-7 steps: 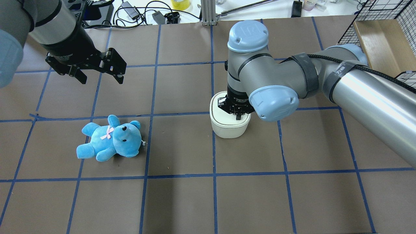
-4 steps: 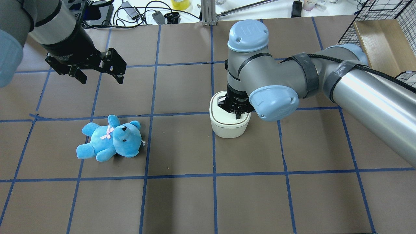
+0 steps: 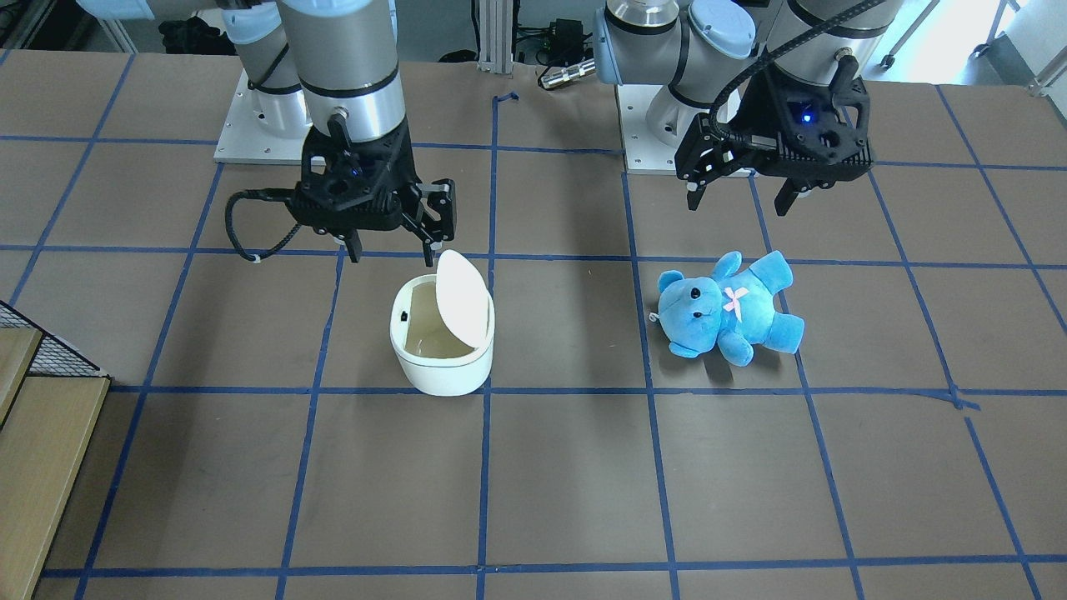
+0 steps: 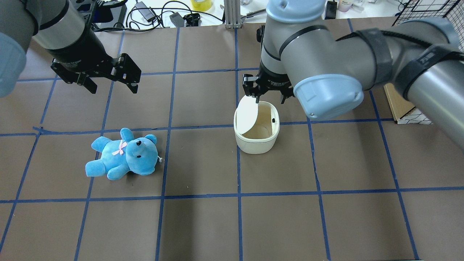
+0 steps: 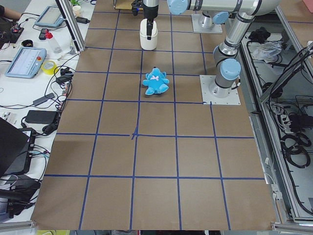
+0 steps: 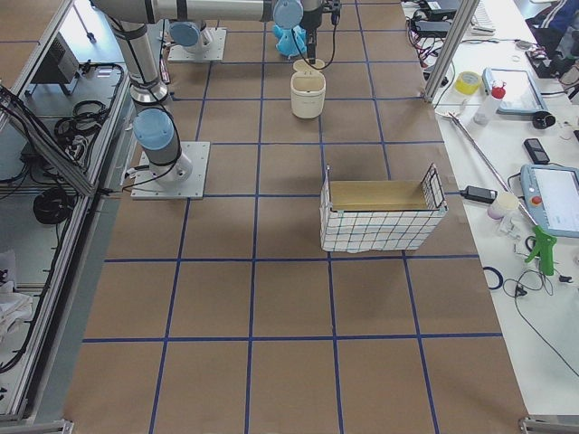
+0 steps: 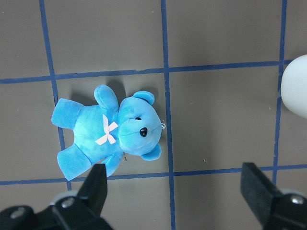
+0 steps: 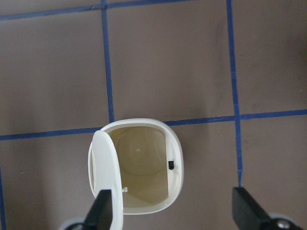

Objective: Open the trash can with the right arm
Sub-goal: 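Hold the lid raised with the right gripper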

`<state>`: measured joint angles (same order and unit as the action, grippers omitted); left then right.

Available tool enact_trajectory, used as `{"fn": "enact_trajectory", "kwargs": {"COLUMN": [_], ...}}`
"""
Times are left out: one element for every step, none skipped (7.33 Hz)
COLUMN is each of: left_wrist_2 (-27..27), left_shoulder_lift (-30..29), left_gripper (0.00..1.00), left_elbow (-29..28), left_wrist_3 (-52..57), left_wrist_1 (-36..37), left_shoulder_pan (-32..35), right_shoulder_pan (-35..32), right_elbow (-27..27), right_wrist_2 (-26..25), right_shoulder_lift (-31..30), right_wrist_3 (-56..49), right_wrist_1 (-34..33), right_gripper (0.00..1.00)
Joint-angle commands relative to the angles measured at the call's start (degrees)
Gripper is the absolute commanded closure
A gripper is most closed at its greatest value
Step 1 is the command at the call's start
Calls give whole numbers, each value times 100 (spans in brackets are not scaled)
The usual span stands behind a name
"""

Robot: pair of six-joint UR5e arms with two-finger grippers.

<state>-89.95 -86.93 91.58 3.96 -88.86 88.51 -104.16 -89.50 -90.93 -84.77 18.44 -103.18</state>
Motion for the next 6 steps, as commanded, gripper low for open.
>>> {"fn": "enact_trajectory", "kwargs": {"left_wrist_2": [4,-5,-5,-5,-5,-5], "left_shoulder_lift": [0,0,0,0,0,0], "left_gripper": [0,0,0,0,0,0], "left_elbow": [0,0,0,0,0,0], "left_wrist_3": [0,0,0,0,0,0], "left_wrist_1": [0,0,0,0,0,0], "left_shoulder_pan": [0,0,0,0,0,0], "right_shoulder_pan": [717,1052,1090,1073,1073,1064], "right_elbow": [914,986,961,943,934,934], "right_wrist_2": [-3,5,-3,14,14,23], "right_shoulder_lift": [-39,-48,-57,-57,-57,-57], "right_wrist_3": [-845,-1068,-1088,-1088,-1097,-1097], "right_wrist_1": [1051,1089,1116,1160,1160,1160], "right_gripper": [5,0,0,0,0,0]}}
